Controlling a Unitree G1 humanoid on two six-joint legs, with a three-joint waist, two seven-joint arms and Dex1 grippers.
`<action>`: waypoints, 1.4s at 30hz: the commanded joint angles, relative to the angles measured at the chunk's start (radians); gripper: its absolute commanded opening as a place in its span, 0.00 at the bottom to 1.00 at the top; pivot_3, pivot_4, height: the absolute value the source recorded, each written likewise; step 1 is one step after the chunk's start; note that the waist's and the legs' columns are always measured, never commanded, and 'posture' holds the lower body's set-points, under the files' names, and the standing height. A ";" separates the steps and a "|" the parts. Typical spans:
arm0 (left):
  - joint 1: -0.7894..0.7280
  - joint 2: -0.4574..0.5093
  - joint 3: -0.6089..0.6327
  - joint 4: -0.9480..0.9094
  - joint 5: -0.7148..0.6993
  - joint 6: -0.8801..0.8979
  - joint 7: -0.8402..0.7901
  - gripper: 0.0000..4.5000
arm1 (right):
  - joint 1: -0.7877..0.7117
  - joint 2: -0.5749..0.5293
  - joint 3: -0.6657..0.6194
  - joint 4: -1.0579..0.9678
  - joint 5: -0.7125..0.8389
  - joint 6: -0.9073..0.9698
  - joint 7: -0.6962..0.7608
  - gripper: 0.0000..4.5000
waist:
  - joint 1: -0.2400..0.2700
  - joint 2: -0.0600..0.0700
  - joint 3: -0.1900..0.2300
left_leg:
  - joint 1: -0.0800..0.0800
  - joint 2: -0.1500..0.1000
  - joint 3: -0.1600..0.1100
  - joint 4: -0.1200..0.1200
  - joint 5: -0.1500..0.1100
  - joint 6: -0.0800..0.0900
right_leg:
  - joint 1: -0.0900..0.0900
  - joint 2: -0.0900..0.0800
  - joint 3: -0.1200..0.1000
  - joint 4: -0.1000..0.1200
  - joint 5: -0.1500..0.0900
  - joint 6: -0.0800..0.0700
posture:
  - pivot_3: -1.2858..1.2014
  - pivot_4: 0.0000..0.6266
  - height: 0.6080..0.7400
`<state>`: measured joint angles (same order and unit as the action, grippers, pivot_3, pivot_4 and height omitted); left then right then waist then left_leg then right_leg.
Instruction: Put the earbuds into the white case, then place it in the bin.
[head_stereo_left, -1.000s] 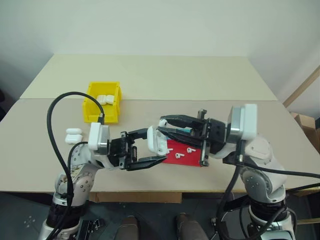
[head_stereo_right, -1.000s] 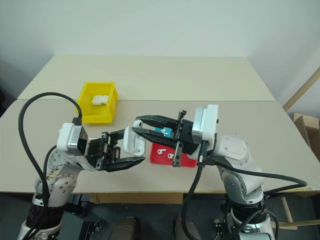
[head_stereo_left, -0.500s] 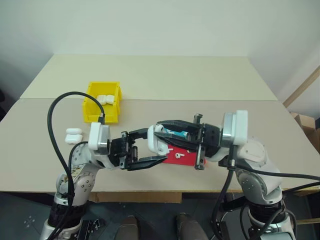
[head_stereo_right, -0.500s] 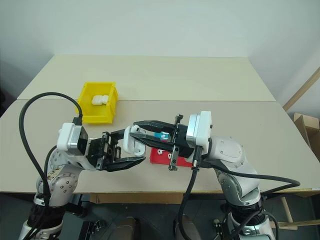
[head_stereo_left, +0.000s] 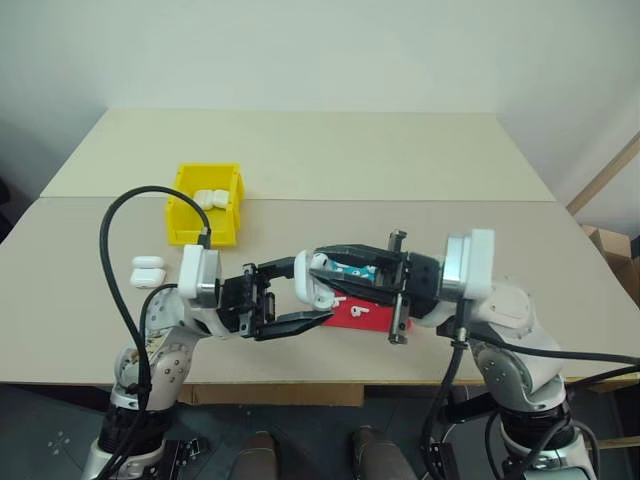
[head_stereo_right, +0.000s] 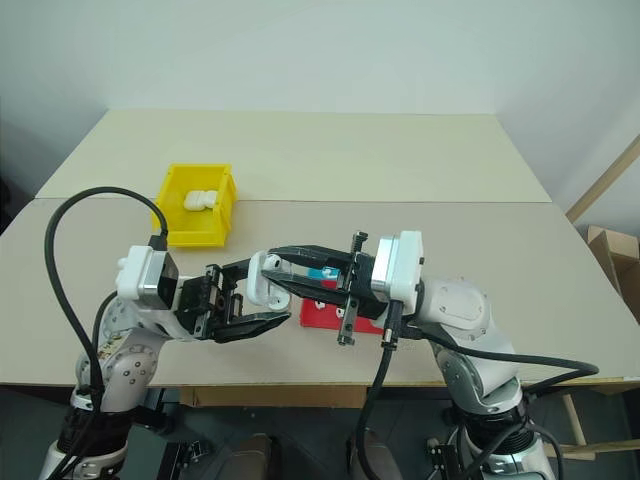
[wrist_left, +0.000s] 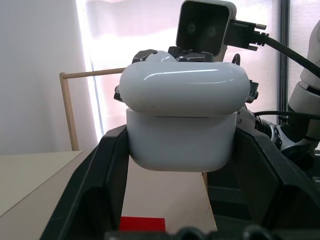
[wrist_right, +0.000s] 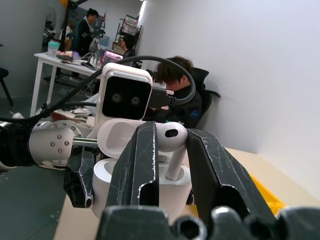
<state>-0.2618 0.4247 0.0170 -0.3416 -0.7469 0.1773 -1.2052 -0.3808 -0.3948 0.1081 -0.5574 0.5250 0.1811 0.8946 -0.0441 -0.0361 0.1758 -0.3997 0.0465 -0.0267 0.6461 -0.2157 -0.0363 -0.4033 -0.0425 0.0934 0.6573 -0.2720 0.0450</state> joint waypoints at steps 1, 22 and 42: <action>-0.013 -0.008 0.005 -0.029 -0.017 -0.027 -0.007 0.62 | 0.006 -0.009 0.012 -0.005 -0.016 -0.029 0.006 0.45 | 0.000 0.000 0.000 | 0.000 0.000 0.000 0.000 0.000 0.000 | 0.000 0.000 0.000 0.000 0.000 0.000 | 0.52 0.24 1.00; 0.102 0.141 0.123 0.018 -0.012 -0.063 -0.150 0.62 | -0.187 -0.407 -0.116 0.057 0.119 0.301 0.065 0.60 | -0.005 0.001 0.000 | 0.001 0.000 0.001 -0.001 0.000 0.000 | -0.001 0.000 0.001 0.000 0.000 -0.001 | 0.52 0.24 1.00; 0.311 0.171 0.217 -0.023 0.055 -0.209 -0.114 0.62 | -0.877 -0.298 0.532 1.028 -0.707 -0.145 0.523 0.60 | -0.002 0.002 0.002 | -0.002 0.001 0.002 -0.002 0.000 0.000 | -0.004 -0.001 0.000 -0.001 0.000 -0.001 | 0.52 0.24 1.00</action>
<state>0.0490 0.5977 0.2304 -0.3164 -0.6836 -0.0187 -1.3360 -1.2169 -0.7019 0.6340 0.4199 -0.1463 0.0982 1.3898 -0.0456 -0.0338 0.1782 -0.4008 0.0475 -0.0242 0.6445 -0.2158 -0.0361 -0.4070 -0.0432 0.0941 0.6571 -0.2720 0.0435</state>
